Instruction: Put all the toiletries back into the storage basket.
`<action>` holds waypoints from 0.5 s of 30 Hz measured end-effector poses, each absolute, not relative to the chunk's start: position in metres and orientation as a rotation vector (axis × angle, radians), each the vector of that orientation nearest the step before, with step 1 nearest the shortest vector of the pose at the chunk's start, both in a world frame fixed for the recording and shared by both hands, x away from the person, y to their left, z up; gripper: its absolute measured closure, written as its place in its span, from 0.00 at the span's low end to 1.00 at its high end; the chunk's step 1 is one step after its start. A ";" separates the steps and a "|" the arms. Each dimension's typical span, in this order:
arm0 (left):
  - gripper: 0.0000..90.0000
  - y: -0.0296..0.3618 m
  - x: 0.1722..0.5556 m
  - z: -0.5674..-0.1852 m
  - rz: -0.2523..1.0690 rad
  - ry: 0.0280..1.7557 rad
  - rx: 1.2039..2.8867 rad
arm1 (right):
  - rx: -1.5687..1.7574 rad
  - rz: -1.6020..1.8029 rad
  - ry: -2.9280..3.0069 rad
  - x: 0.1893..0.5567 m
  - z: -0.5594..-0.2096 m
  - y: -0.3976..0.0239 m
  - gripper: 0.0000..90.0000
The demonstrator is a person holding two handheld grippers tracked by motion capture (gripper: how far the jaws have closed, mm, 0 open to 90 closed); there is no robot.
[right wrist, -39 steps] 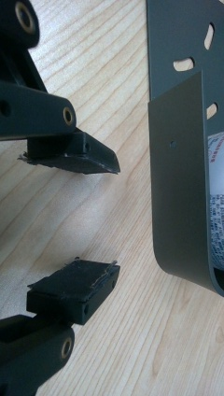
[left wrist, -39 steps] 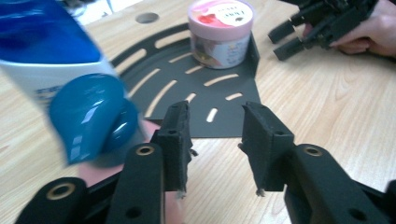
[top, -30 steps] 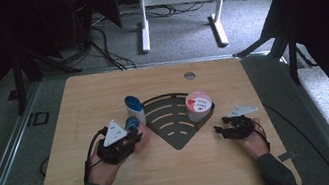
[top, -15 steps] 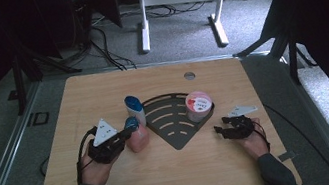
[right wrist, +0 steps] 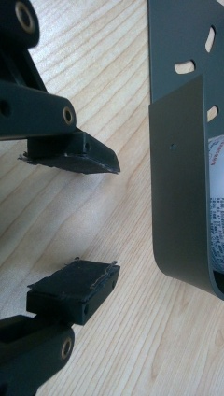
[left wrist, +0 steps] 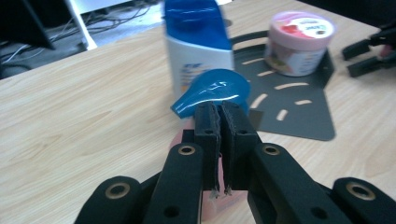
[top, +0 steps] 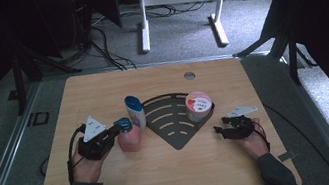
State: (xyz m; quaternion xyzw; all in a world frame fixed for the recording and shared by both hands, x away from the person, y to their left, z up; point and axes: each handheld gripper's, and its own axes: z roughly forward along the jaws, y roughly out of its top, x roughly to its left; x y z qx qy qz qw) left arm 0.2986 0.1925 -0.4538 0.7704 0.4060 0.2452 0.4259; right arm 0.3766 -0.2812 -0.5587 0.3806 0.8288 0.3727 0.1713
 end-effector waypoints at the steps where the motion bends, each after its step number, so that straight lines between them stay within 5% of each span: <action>1: 0.94 0.194 0.300 -0.454 0.613 1.021 1.923 | 1.081 1.058 2.353 0.377 -0.559 -0.281 0.49; 5: 0.91 0.199 0.303 -0.454 0.611 1.043 1.919 | 1.080 1.058 2.354 0.377 -0.559 -0.281 0.49; 15: 0.61 0.189 0.306 -0.462 0.492 1.002 1.956 | 1.079 1.058 2.354 0.377 -0.559 -0.281 0.49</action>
